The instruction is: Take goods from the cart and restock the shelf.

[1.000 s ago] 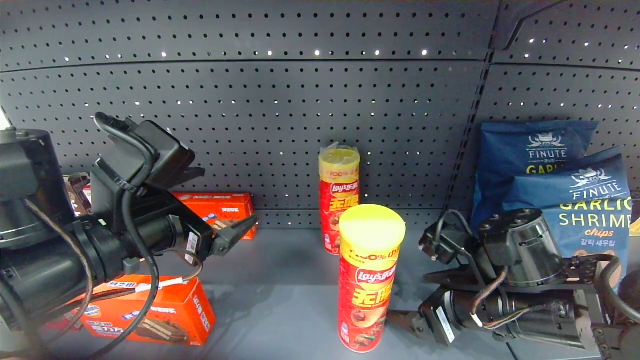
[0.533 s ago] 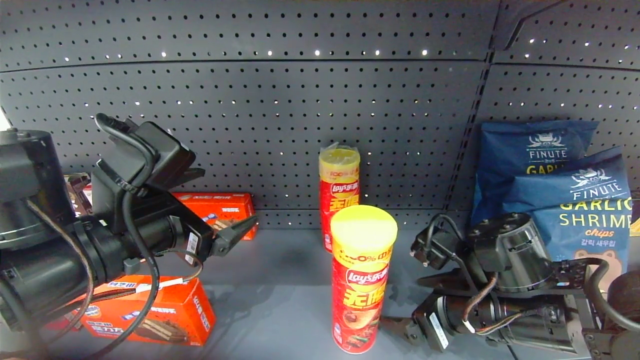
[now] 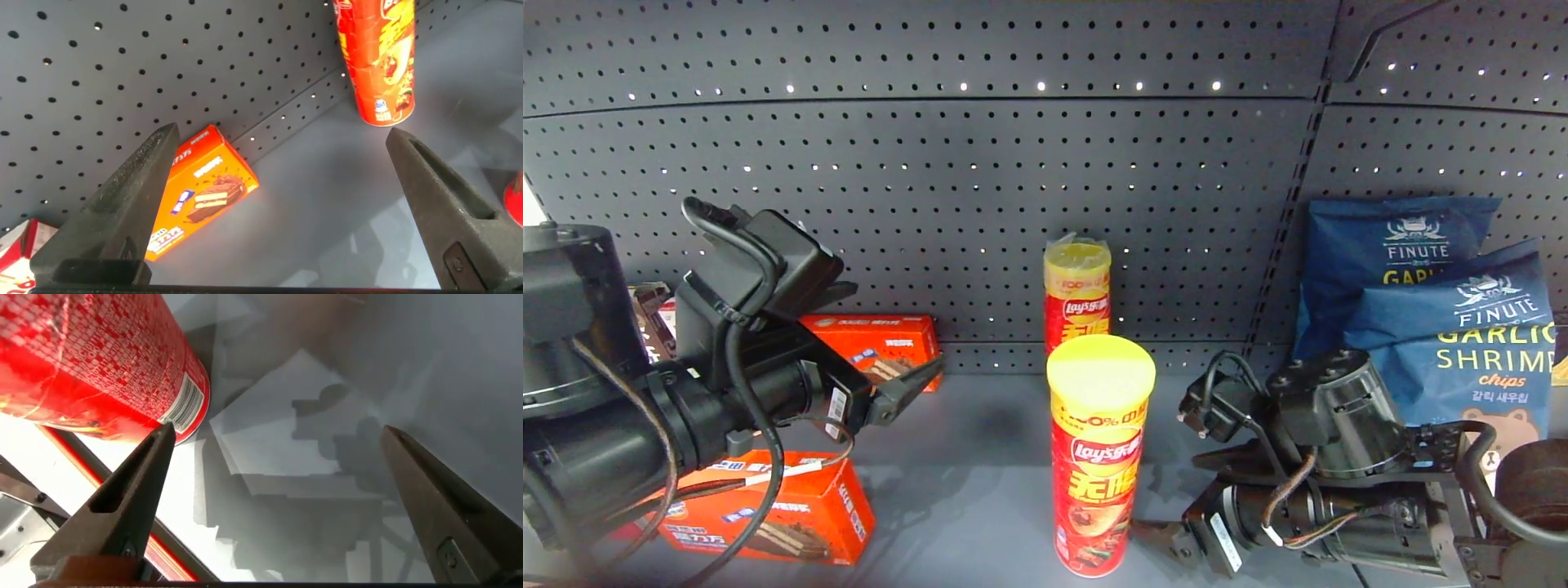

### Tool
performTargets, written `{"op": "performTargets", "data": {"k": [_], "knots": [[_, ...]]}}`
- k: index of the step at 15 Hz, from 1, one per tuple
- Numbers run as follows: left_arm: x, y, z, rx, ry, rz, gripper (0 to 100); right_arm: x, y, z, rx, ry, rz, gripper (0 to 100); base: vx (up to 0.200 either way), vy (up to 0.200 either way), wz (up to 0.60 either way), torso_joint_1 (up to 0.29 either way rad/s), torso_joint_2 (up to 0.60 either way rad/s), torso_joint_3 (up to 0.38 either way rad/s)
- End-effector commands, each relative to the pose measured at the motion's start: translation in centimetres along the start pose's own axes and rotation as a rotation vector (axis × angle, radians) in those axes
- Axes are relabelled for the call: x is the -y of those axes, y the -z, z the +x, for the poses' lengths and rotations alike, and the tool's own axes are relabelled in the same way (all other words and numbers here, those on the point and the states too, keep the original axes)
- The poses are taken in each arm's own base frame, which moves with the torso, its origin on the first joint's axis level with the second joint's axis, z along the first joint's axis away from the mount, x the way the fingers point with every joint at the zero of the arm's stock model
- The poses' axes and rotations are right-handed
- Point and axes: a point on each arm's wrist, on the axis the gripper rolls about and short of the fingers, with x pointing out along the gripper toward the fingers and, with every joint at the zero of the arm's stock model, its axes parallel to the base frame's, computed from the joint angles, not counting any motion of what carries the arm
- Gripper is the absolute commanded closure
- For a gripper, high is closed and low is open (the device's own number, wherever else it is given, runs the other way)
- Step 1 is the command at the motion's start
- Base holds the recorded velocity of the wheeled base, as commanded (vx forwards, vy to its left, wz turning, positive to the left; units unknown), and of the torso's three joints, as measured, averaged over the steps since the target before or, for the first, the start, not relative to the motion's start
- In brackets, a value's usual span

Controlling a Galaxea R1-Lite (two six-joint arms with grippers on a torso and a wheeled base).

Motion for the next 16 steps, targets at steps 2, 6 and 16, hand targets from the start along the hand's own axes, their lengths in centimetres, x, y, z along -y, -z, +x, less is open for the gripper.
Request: {"op": "performTargets", "data": {"k": [2, 6, 16], "knots": [[0.0, 0.1, 0.1, -0.005, 0.0, 0.0, 0, -0.2, -0.3, 0.7, -0.004, -0.003, -0.003, 0, 0.0, 0.0, 0.0, 0.0, 0.0, 0.0], [-0.1, 0.2, 0.1, -0.009, -0.003, -0.001, 0, -0.4, -0.3, 0.9, -0.004, -0.009, -0.008, 0, 0.0, 0.0, 0.0, 0.0, 0.0, 0.0], [-2.5, -0.9, -2.7, 0.065, -0.13, -0.022, 0, 5.9, -0.7, -13.4, 0.402, 0.302, 0.207, 0, 0.0, 0.0, 0.0, 0.0, 0.0, 0.0]]}}
